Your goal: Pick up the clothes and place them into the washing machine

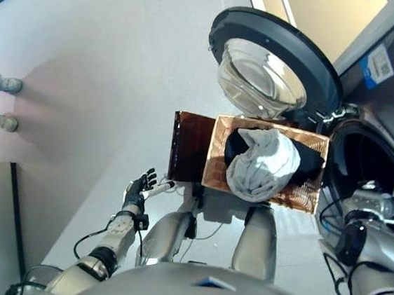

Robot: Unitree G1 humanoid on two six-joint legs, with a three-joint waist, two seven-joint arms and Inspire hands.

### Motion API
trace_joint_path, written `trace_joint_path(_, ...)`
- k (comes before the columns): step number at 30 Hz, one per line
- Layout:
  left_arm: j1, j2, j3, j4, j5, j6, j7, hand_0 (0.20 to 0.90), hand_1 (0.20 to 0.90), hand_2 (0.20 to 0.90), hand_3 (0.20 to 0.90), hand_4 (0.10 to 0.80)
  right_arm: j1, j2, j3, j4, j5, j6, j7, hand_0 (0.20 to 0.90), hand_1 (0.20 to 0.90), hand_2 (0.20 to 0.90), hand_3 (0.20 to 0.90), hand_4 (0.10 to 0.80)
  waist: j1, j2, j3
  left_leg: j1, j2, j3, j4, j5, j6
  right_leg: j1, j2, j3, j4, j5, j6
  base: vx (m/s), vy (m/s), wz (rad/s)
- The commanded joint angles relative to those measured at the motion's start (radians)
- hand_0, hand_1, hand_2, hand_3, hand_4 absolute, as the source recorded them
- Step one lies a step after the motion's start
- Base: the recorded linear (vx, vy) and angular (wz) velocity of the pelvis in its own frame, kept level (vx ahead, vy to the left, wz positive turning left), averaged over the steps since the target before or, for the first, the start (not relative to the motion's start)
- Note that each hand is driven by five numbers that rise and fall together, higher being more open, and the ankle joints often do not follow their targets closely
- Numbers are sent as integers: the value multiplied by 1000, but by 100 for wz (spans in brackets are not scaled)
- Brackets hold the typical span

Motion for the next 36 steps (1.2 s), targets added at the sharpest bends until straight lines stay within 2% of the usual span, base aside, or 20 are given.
trace_joint_path(1, -19, 69, 52, 43, 35, -33, 22, 900, 900, 900, 900, 800, 11, -44, 48, 37, -113, -8, 7, 900, 900, 900, 900, 800, 14, -40, -46, 82, 43, 17, 18, -110, -128, 189, -55, -2, -382, 205, 27, 0, 0, 0)
trace_joint_path(8, -22, 87, 97, 65, 65, -38, 32, 900, 900, 900, 900, 800, 68, 35, 138, 20, -264, 27, 26, 900, 900, 900, 900, 800, 12, -77, -50, 103, 47, 13, 32, -124, -122, 223, -58, -4, -388, 205, 28, 5, -4, 0)
trace_joint_path(13, -27, 95, 145, 97, 99, -47, 48, 900, 900, 900, 900, 800, 148, 136, 318, -55, -545, 72, 50, 900, 900, 900, 900, 800, 7, -115, -57, 133, 60, 11, 37, -131, -122, 255, -45, -8, -399, 206, 27, 27, -32, -4)
trace_joint_path(14, -26, 95, 146, 97, 100, -47, 48, 900, 900, 900, 900, 800, 149, 137, 319, -57, -547, 72, 49, 900, 900, 900, 900, 800, 6, -115, -57, 134, 60, 11, 37, -131, -122, 257, -45, -8, -399, 206, 27, 17, -46, -6)
trace_joint_path(16, -37, 100, 174, 118, 120, -46, 52, 900, 900, 900, 900, 800, 167, 178, 449, -126, -713, 98, 83, 900, 900, 900, 900, 800, 6, -138, -65, 146, 70, 10, 37, -131, -124, 269, -35, -11, -407, 207, 26, 27, -64, -8)
trace_joint_path(26, -51, 69, 178, 162, 154, -25, 58, 900, 900, 900, 900, 800, 151, 254, 508, -86, -780, 132, 107, 900, 900, 900, 900, 800, 18, -158, -83, 173, 77, -7, 41, -139, -121, 307, -24, -28, -412, 198, 25, 33, -31, 2)
trace_joint_path(31, -74, 66, 173, 162, 175, -10, 63, 900, 900, 900, 900, 800, 95, 253, 524, 32, -820, 171, 87, 900, 900, 900, 900, 800, 34, -152, -77, 155, 73, -18, 37, -132, -121, 298, -25, -38, -413, 201, 23, -30, -11, 6)
trace_joint_path(36, -62, 71, 171, 125, 165, -13, 61, 900, 900, 900, 900, 800, 66, 266, 554, 18, -832, 177, 87, 900, 900, 900, 900, 800, 49, -143, -59, 141, 67, -28, 31, -122, -117, 288, -28, -47, -410, 204, 24, -30, 9, 9)
